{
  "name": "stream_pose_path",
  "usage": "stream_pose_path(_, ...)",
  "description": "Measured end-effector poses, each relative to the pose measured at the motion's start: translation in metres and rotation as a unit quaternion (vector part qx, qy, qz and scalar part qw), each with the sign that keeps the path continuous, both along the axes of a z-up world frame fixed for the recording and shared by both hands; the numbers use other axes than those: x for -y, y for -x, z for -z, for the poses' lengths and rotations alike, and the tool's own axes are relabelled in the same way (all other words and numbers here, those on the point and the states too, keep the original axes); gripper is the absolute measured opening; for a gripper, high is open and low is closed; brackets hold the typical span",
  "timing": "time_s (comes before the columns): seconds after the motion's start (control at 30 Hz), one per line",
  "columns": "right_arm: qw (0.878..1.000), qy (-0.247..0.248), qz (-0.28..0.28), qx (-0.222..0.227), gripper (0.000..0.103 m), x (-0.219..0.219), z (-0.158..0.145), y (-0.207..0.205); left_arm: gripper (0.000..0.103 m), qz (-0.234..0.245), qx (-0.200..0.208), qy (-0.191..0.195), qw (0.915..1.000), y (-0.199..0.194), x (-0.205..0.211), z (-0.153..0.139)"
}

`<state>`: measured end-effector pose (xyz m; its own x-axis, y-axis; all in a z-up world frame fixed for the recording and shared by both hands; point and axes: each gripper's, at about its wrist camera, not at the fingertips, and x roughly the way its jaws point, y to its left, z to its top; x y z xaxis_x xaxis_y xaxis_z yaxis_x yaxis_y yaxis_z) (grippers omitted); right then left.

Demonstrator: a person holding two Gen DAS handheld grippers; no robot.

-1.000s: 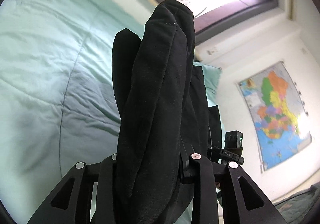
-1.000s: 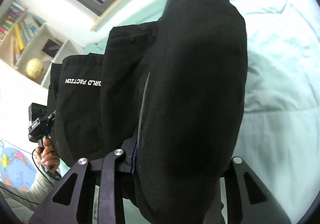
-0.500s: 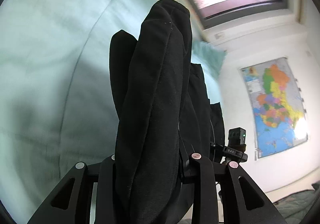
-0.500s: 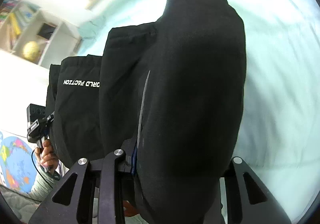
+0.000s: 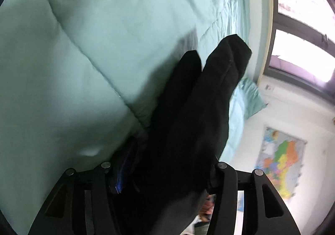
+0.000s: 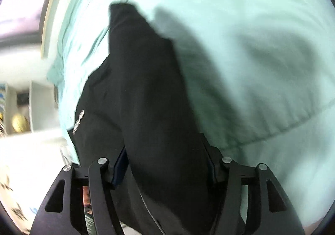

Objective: Fold large clothes
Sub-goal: 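Lift the hem with both grippers and fold it over onto the jacket, then release the jacket and raise both grippers away from the bundle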

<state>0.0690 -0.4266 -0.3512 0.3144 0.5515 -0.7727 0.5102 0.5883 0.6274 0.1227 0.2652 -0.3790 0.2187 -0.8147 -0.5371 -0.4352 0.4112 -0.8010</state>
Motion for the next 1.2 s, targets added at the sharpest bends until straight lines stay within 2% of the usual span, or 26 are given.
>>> stream_pose_path(0.03, 1.0, 0.011, 0.002, -0.003, 0.063, 0.002, -0.005, 0.007, 0.057, 0.005, 0.007, -0.021, 0.9997, 0.0, -0.002, -0.009)
stream_pose_path(0.07, 0.999, 0.047, -0.003, -0.009, 0.065, 0.002, -0.016, 0.011, 0.057, 0.012, 0.018, -0.056, 0.9982, 0.001, -0.005, -0.025)
stream_pose_path(0.1, 0.996, 0.09, -0.022, -0.015, 0.07, -0.003, -0.03, 0.01, 0.056, 0.024, 0.03, -0.093, 0.9949, 0.001, -0.006, -0.042)
stream_pose_path(0.13, 0.991, 0.127, -0.045, -0.015, 0.07, -0.015, -0.042, 0.019, 0.056, 0.045, 0.049, -0.136, 0.9885, 0.002, -0.004, -0.062)
stream_pose_path(0.17, 0.978, 0.19, -0.081, -0.008, 0.07, -0.029, -0.062, 0.019, 0.056, 0.076, 0.082, -0.187, 0.9759, 0.002, 0.002, -0.092)
stream_pose_path(0.23, 0.954, 0.268, -0.132, 0.014, 0.07, -0.06, -0.092, 0.016, 0.057, 0.124, 0.133, -0.248, 0.9515, 0.003, 0.023, -0.135)
stream_pose_path(0.3, 0.933, 0.313, -0.172, 0.039, 0.07, -0.099, -0.115, 0.01, 0.058, 0.156, 0.165, -0.281, 0.9325, 0.001, 0.044, -0.162)
stream_pose_path(0.33, 0.928, 0.318, -0.186, 0.051, 0.071, -0.115, -0.121, 0.006, 0.061, 0.171, 0.18, -0.288, 0.925, -0.001, 0.057, -0.173)
stream_pose_path(0.37, 0.929, 0.311, -0.194, 0.059, 0.071, -0.131, -0.123, 0.001, 0.064, 0.188, 0.196, -0.288, 0.9181, -0.001, 0.076, -0.18)
stream_pose_path(0.43, 0.931, 0.286, -0.215, 0.072, 0.071, -0.161, -0.119, -0.008, 0.064, 0.221, 0.195, -0.287, 0.9115, -0.003, 0.103, -0.173)
stream_pose_path(0.47, 0.926, 0.295, -0.223, 0.075, 0.071, -0.173, -0.114, -0.008, 0.064, 0.238, 0.19, -0.295, 0.906, -0.001, 0.118, -0.167)
stream_pose_path(0.5, 0.921, 0.307, -0.228, 0.069, 0.071, -0.191, -0.11, -0.006, 0.064, 0.26, 0.181, -0.312, 0.8959, 0.003, 0.132, -0.155)
stream_pose_path(0.57, 0.916, 0.321, -0.236, 0.036, 0.071, -0.215, -0.092, -0.01, 0.064, 0.293, 0.159, -0.33, 0.883, 0.01, 0.152, -0.13)
stream_pose_path(0.6, 0.92, 0.313, -0.235, 0.012, 0.071, -0.222, -0.074, -0.013, 0.064, 0.303, 0.155, -0.333, 0.8797, 0.013, 0.162, -0.121)
stream_pose_path(0.67, 0.927, 0.301, -0.226, -0.006, 0.072, -0.222, -0.055, -0.014, 0.066, 0.301, 0.163, -0.355, 0.8698, 0.02, 0.172, -0.101)
stream_pose_path(0.73, 0.926, 0.305, -0.224, -0.006, 0.073, -0.224, -0.046, -0.017, 0.068, 0.285, 0.156, -0.349, 0.8789, 0.019, 0.167, -0.089)
stream_pose_path(0.77, 0.926, 0.304, -0.222, -0.007, 0.073, -0.224, -0.044, -0.019, 0.069, 0.271, 0.143, -0.342, 0.8883, 0.016, 0.164, -0.084)
stream_pose_path(0.8, 0.927, 0.303, -0.22, -0.009, 0.073, -0.224, -0.043, -0.02, 0.069, 0.266, 0.138, -0.341, 0.8909, 0.014, 0.163, -0.083)
stream_pose_path(0.83, 0.927, 0.305, -0.218, -0.01, 0.074, -0.225, -0.043, -0.02, 0.07, 0.266, 0.135, -0.344, 0.8902, 0.013, 0.164, -0.083)
stream_pose_path(0.93, 0.925, 0.31, -0.217, -0.014, 0.074, -0.227, -0.045, -0.021, 0.07, 0.277, 0.139, -0.36, 0.8801, 0.012, 0.17, -0.087)
stream_pose_path(1.1, 0.936, 0.291, -0.196, -0.032, 0.074, -0.22, -0.054, -0.022, 0.07, 0.27, 0.128, -0.363, 0.8825, 0.013, 0.166, -0.1)
stream_pose_path(1.17, 0.938, 0.288, -0.192, -0.036, 0.075, -0.216, -0.062, -0.023, 0.07, 0.269, 0.134, -0.374, 0.8775, 0.01, 0.17, -0.11)
stream_pose_path(1.2, 0.936, 0.29, -0.195, -0.033, 0.075, -0.217, -0.067, -0.023, 0.07, 0.268, 0.141, -0.384, 0.8721, 0.009, 0.173, -0.117)
